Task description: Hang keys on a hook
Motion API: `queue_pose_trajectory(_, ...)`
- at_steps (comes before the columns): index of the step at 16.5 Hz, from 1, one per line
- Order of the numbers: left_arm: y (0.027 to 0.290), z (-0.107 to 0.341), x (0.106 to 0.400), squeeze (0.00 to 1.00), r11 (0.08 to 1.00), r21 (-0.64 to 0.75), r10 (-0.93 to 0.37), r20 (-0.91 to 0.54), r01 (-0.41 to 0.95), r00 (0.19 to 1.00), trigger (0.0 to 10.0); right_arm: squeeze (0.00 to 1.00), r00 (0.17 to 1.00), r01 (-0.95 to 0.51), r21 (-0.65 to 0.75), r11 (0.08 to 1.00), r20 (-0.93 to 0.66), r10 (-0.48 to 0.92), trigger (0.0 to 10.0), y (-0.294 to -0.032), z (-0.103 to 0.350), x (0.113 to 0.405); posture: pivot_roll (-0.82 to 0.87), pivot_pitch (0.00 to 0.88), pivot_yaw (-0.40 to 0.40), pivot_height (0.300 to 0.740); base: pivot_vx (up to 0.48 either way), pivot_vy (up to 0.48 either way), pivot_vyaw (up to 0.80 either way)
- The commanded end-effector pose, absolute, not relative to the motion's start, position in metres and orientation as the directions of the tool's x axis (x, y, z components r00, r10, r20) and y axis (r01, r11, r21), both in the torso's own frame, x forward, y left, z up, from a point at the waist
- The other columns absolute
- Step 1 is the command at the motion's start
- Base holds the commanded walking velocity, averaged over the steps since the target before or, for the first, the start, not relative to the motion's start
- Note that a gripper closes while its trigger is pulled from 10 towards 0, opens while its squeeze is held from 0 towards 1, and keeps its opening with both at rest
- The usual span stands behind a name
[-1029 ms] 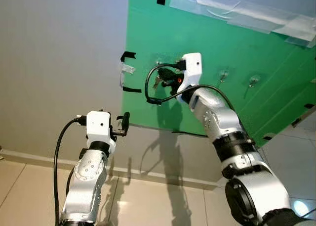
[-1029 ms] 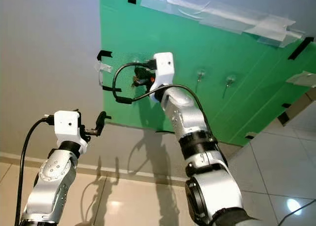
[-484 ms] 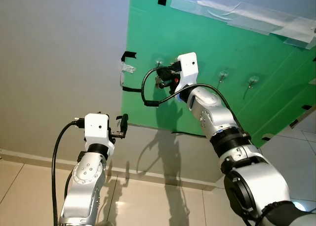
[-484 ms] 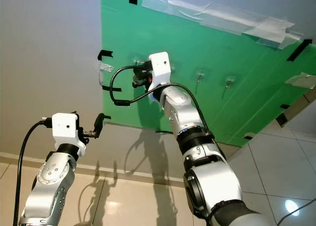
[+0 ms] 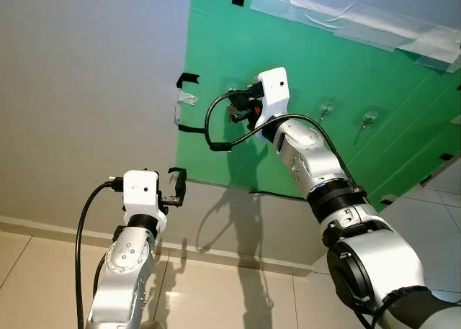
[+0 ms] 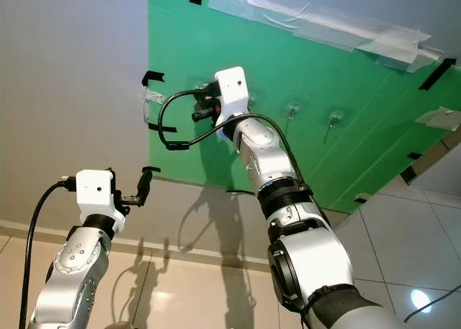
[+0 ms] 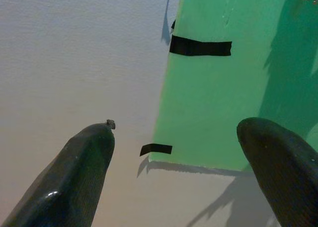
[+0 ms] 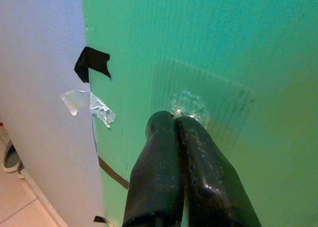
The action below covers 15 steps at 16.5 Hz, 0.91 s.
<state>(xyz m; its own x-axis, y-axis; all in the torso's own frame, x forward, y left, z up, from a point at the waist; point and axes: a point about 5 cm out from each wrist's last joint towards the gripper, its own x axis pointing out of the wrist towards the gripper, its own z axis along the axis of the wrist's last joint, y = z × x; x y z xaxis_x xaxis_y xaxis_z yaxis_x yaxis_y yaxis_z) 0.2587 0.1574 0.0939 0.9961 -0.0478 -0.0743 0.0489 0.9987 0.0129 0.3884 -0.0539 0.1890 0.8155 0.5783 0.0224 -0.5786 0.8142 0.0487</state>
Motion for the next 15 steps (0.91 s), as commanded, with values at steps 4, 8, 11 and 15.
queue_pose_trajectory(4,0.146,0.096,0.256,0.0,0.997,-0.01,-0.079,-0.075,0.079,0.994,10.0,0.0,0.816,-0.571,0.153,0.807,-0.007,0.579,10.0,-0.058,0.19,0.395,0.16,0.027,-0.198,0.74,0.0,0.0,0.0)
queue_pose_trajectory(8,0.145,0.094,0.253,0.0,0.997,-0.018,-0.073,-0.084,0.072,0.994,10.0,0.0,0.786,-0.562,0.336,0.755,-0.067,0.615,10.0,-0.059,0.183,0.396,0.16,0.031,-0.207,0.74,0.0,0.0,0.0)
queue_pose_trajectory(11,0.144,0.093,0.252,0.0,0.997,-0.023,-0.07,-0.087,0.068,0.994,10.0,0.0,0.797,-0.512,0.452,0.73,-0.068,0.601,10.0,-0.064,0.183,0.398,0.16,0.031,-0.21,0.74,0.0,0.0,0.0)
queue_pose_trajectory(15,0.143,0.093,0.252,0.0,0.997,-0.026,-0.072,-0.088,0.07,0.994,10.0,0.0,0.84,-0.456,0.487,0.745,-0.04,0.541,10.0,-0.073,0.191,0.403,0.16,0.031,-0.209,0.74,0.0,0.0,0.0)
